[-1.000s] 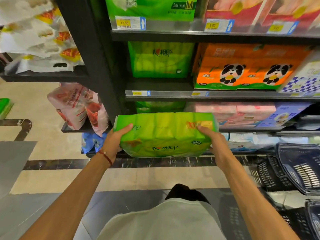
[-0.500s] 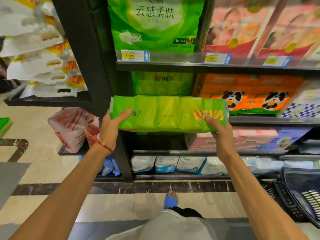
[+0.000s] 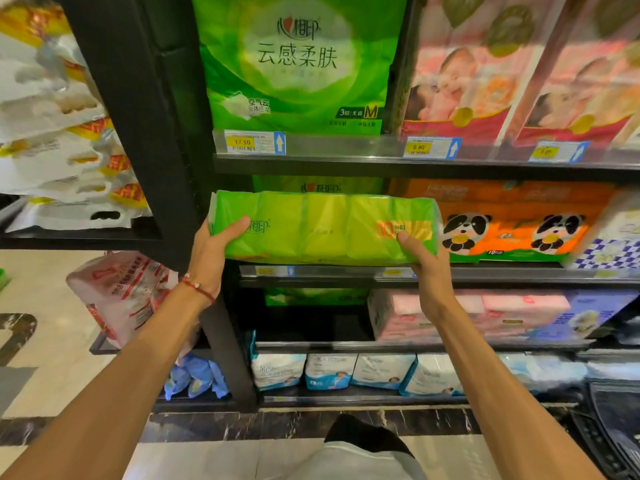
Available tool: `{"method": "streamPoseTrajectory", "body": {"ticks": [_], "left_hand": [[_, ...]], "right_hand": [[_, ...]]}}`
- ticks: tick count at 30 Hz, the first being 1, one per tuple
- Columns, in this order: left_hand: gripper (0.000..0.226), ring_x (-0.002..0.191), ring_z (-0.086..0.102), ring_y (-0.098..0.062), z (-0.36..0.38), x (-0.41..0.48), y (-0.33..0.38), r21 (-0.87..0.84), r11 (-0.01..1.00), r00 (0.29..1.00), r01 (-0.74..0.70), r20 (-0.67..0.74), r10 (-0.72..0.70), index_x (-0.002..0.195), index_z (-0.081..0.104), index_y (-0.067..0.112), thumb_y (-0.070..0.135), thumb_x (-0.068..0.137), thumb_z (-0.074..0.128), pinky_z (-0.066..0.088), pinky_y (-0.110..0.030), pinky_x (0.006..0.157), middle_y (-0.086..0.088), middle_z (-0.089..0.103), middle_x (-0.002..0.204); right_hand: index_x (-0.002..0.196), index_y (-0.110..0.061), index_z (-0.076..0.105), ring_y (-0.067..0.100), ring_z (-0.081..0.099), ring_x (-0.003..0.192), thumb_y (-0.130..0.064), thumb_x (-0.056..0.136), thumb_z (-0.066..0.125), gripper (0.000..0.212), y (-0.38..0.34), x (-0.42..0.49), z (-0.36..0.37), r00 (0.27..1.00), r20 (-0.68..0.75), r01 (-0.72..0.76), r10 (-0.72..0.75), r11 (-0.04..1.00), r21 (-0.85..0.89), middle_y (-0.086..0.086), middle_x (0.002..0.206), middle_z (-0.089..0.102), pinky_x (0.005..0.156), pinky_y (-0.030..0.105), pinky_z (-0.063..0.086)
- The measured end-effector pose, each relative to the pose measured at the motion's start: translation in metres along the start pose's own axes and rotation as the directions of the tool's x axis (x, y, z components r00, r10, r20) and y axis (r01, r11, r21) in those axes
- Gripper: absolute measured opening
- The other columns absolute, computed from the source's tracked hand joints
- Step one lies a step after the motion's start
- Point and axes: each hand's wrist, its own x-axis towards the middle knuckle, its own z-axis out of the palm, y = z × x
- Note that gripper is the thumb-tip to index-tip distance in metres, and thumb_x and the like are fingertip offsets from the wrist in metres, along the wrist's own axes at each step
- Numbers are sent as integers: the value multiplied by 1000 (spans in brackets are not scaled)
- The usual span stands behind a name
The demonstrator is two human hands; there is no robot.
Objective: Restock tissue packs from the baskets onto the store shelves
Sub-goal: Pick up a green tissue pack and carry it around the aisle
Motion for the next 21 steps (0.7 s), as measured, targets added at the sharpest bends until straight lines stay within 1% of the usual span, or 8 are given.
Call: {"method": "streamPoseTrajectory", "body": {"ticks": [3, 4, 7, 11, 13, 16, 18, 21], "left_hand": [[48, 114, 70, -28, -2, 13, -14, 19, 999, 999, 35, 0, -35, 123, 69, 20, 30, 78, 79, 49, -58, 106, -4, 76, 119], [51, 114, 70, -28, -3, 18, -18, 24, 999, 999, 46, 8, -46, 126, 69, 19, 32, 78, 79, 48, -58, 107, -4, 75, 120], [61, 115, 70, -27, -3, 29, -27, 29, 998, 998, 57, 20, -57, 132, 65, 17, 34, 76, 80, 49, -58, 107, -5, 74, 122], [73, 119, 68, -28, -5, 37, -35, -10, 1000, 1000, 7, 31, -7, 138, 59, 16, 29, 72, 86, 50, -56, 106, -6, 71, 128], [96, 123, 64, -29, -9, 37, -40, 12, 1000, 998, -19, 57, 19, 145, 51, 15, 37, 62, 94, 52, -51, 104, -8, 67, 134], [126, 125, 61, -19, -7, 37, -44, 131, 989, 998, -64, 15, 63, 152, 33, 19, 42, 47, 99, 56, -33, 96, -4, 57, 142], [129, 128, 56, -14, 0, 39, -45, 199, 975, 993, -98, -40, 108, 151, 23, 22, 44, 47, 96, 54, -29, 98, -2, 45, 148], [123, 127, 56, -12, 15, 44, -49, 226, 968, 991, -109, -54, 124, 150, 25, 22, 40, 55, 100, 52, -32, 104, 0, 49, 143]], "right_hand": [[147, -37, 57, 23, 60, 136, -69, 71, 85, 87, 14, 12, 3, 1000, 19, 20, -20, 1000, -6, -2, 143, 67, 119, 58, 40], [150, -36, 54, 23, 60, 136, -69, 70, 86, 92, 21, 17, 3, 999, 31, 31, -31, 999, -13, -2, 143, 67, 119, 59, 40], [161, -32, 38, 23, 56, 139, -72, 60, 92, 121, 39, 25, 6, 998, 38, 41, -40, 998, -42, -1, 151, 60, 119, 59, 42], [162, -27, 28, 16, 59, 133, -65, 53, 97, 135, 47, 32, 11, 998, 39, 60, -56, 995, -85, -4, 147, 58, 115, 50, 49], [158, -23, 28, 14, 60, 129, -63, 55, 97, 130, 48, 38, 16, 998, 6, 64, -64, 994, -88, -4, 143, 56, 112, 49, 52], [150, -19, 28, 14, 61, 127, -66, 63, 93, 117, 49, 51, 24, 995, -54, 74, -81, 990, -117, -1, 140, 55, 109, 48, 55], [147, -22, 31, 19, 59, 130, -78, 62, 86, 115, 51, 62, 27, 988, -86, 110, -127, 977, -181, 2, 142, 54, 109, 49, 54], [154, -29, 34, 23, 49, 142, -85, 67, 79, 113, 65, 75, 23, 983, -80, 138, -165, 953, -271, 2, 152, 50, 117, 55, 45]]}}
